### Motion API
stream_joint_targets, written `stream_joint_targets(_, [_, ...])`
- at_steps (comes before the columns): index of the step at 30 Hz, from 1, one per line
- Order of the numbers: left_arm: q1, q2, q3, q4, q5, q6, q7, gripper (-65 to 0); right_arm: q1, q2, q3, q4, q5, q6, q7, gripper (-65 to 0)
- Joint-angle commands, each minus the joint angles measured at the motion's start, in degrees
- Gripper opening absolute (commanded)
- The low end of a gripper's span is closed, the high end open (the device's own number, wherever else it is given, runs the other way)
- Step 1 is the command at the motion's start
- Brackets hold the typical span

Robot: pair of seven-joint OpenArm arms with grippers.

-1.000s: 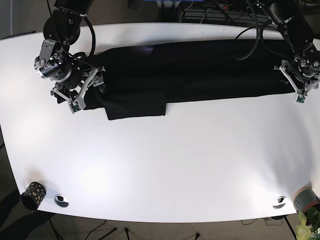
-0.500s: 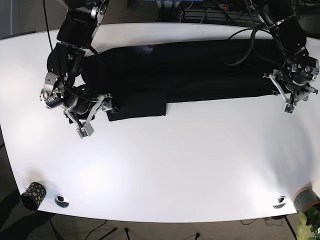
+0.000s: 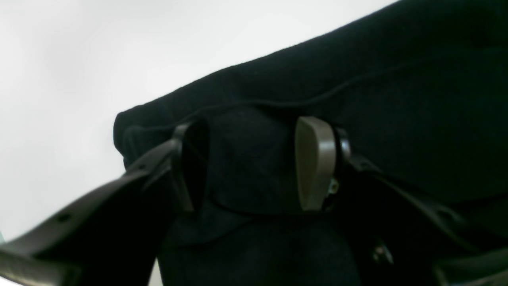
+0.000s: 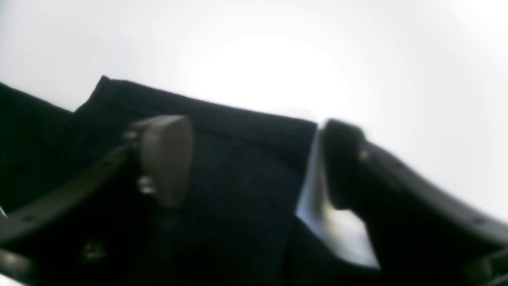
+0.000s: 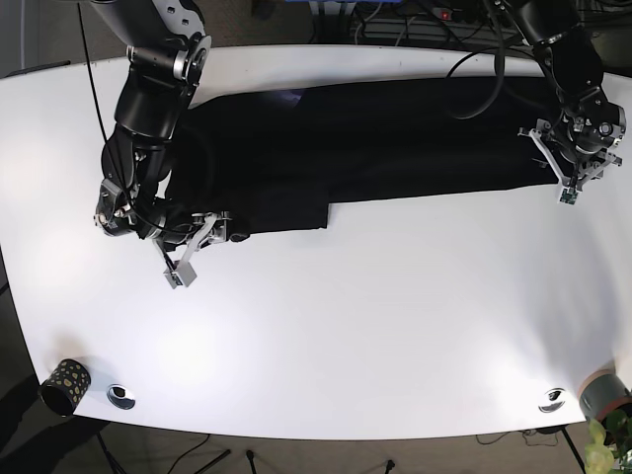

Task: Fold the T-shirt properly
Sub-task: 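Press and square the folded strip with both grippers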

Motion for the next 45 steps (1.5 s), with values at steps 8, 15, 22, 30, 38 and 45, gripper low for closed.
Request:
stream_joint_targets(8, [-0.16, -0.24, 0.22, 0.52, 0.47, 0.1, 0.53, -33.2, 0.73, -1.65, -0.01, 2.9, 0.68, -0.07, -0.9, -65.0])
stream_joint_targets(15, [-0.33, -0.5, 1.19, -2.3, 0.47, 0.1, 0.53, -33.2, -6.48, -1.38, -0.01, 21.89, 10.88, -0.07, -2.04, -65.0])
stream_joint_targets(22, [-1.48, -0.76, 1.45, -4.32, 0.47, 0.1, 0.44, -33.2, -15.88, -0.06, 3.24, 33.05, 15.72, -0.07, -4.85, -65.0])
stream_joint_targets(30, [-2.44, -2.52, 1.54, -7.66, 0.47, 0.1, 0.44, -33.2, -22.83, 0.02, 8.07, 33.93, 18.62, -0.07, -4.85, -65.0])
stream_joint_targets(38, [-5.43, -2.35, 1.36, -8.19, 0.38, 0.1, 0.44, -33.2, -23.62, 0.02, 8.51, 34.37, 11.59, -0.07, -4.85, -55.6])
stream_joint_targets(45, [-8.33, -2.08, 1.27, -5.11, 0.3, 0.1, 0.79, -32.9, -25.03, -0.42, 8.07, 43.07, 10.09, -0.07, -4.85, -23.3])
